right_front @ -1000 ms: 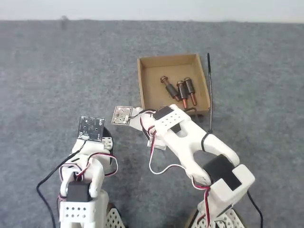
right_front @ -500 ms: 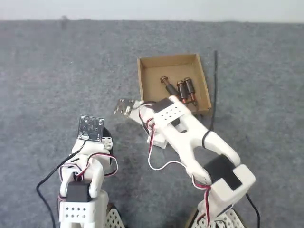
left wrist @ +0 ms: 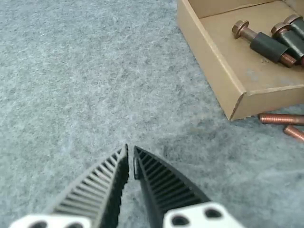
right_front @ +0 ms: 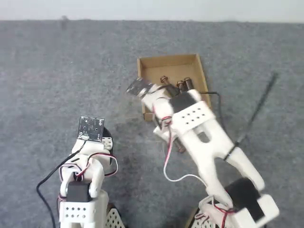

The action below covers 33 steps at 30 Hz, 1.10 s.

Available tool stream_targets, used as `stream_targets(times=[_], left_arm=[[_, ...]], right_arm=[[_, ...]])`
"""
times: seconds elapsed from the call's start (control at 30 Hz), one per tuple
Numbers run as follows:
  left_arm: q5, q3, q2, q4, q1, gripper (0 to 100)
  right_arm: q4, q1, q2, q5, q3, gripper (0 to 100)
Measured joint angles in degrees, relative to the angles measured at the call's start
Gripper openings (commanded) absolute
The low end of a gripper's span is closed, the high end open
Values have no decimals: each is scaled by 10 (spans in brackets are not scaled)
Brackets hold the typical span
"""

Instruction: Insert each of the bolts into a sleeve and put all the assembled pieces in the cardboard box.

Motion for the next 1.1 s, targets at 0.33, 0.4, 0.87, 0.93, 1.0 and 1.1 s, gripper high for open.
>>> stream_targets(times=[0.33, 0.4, 0.87, 0.93, 1.0, 1.1], left_arm=[[0, 0, 0, 0, 0, 16], [0, 0, 0, 0, 0, 16], [0, 0, 0, 0, 0, 16], [0, 0, 0, 0, 0, 15], [0, 0, 0, 0, 0, 15], [0, 0, 0, 0, 0, 15]], right_arm=[[0, 168, -127, -55, 66, 17], [0, 204, -162, -66, 98, 17], [-86, 452, -355, -73, 382, 17], [-111, 488, -363, -73, 418, 17], [-138, 525, -364, -72, 447, 15], [-185, 586, -364, -61, 483, 14]])
